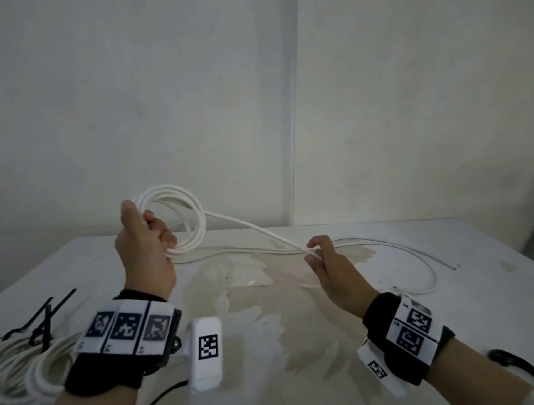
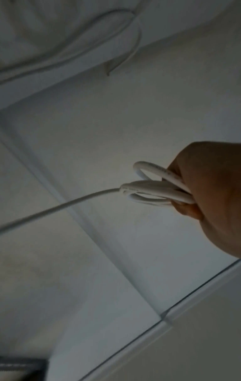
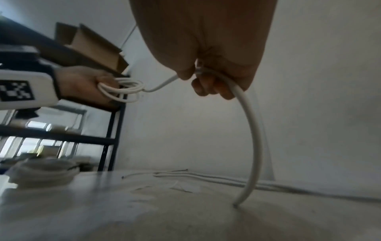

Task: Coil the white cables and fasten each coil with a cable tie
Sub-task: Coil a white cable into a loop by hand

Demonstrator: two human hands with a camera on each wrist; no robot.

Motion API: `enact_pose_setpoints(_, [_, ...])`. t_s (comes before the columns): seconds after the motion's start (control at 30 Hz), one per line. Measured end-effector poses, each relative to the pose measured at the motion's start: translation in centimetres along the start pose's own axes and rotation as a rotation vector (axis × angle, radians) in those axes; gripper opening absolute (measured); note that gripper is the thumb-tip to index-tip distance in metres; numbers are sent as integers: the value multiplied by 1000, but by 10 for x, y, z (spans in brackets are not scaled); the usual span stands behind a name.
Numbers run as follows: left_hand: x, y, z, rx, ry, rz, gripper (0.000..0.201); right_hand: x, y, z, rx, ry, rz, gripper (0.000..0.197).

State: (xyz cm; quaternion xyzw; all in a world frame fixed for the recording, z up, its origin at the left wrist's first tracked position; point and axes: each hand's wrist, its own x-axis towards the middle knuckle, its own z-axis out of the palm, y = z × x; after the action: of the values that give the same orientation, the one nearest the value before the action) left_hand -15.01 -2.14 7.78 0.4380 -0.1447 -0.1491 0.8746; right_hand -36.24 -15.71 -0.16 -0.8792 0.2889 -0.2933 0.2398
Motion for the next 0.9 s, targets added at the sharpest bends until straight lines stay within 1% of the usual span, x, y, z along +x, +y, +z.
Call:
enact_pose_setpoints(0.03, [0,0,0,39,4,23,36,0,-4,0,-111,-11,-66,17])
enact_pose_setpoints(0.07, [0,-2,1,81,0,48,36,-1,-9,1,-256,7,-146,18])
enact_pose_setpoints(0.1, [-2,-5,2,121,-12,72,37,-1,-13,4,-404,51,-265,18])
enact_pose_setpoints(0.13, [-2,-10,4,159,-30,96,38,-3,-17,7,-496,83,-364,16])
enact_pose_setpoints(0.2, [-4,-19,5,241,-83,139,41,-6,-26,11,-555,101,-524,10])
enact_pose_setpoints(0.27, [-5,-28,4,381,-150,210,43,-9,-34,15,-566,106,-653,12])
enact_pose_setpoints(0.33, [-8,-38,2,534,-237,287,43,-13,-48,14,-549,134,-737,24])
enact_pose_setpoints(0.37, [-10,-42,1,602,-279,322,44,-14,-53,13,-535,159,-766,26])
enact_pose_setpoints(0.4, [-15,-46,1,661,-324,348,44,-14,-59,13,-521,178,-784,24])
enact_pose_setpoints(0.43, [-19,-50,1,708,-377,354,45,-14,-63,12,-502,196,-797,23])
enact_pose_setpoints(0.5, [-30,-58,-1,763,-487,316,51,-12,-70,11,-465,206,-820,24])
enact_pose_setpoints(0.57, [-40,-63,-3,771,-575,241,51,-9,-75,9,-406,208,-828,12])
enact_pose_setpoints(0.6, [-43,-65,-3,750,-615,198,52,-6,-76,8,-366,216,-815,5])
enact_pose_setpoints(0.67, [-49,-64,-2,693,-676,97,51,2,-73,3,-269,241,-736,3])
enact_pose_setpoints(0.73, [-56,-62,1,695,-723,1,53,9,-68,-5,-188,261,-628,13])
enact_pose_setpoints(0.8, [-63,-60,4,705,-769,-87,56,14,-61,-9,-154,248,-571,23])
enact_pose_setpoints(0.9, [-70,-57,7,694,-787,-193,64,18,-56,-10,-61,158,-472,26])
